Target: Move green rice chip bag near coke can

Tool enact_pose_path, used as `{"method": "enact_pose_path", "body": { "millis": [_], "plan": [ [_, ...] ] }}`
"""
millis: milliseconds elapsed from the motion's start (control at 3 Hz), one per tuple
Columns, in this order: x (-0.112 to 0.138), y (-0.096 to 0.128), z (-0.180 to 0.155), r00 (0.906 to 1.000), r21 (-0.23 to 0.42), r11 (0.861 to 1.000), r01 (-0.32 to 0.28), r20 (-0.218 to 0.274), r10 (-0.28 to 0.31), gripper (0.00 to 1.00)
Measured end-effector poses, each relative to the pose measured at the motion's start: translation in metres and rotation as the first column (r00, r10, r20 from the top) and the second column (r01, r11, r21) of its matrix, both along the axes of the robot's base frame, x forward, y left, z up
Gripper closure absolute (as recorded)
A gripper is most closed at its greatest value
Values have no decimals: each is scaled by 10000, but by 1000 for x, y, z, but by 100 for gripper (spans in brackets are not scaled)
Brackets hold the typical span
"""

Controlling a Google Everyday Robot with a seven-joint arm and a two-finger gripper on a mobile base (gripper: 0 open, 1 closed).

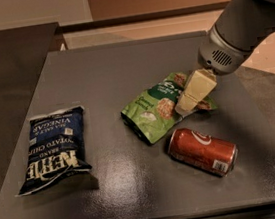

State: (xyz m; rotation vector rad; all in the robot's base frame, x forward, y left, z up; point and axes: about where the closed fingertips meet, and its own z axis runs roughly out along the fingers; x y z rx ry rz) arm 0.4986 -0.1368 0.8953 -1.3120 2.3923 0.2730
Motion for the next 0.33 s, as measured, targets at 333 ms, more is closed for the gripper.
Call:
{"method": "enact_pose_path", "body": {
  "millis": [333],
  "plan": [
    [0,0,0,10000,0,10000,-1,0,1,0]
  ]
}}
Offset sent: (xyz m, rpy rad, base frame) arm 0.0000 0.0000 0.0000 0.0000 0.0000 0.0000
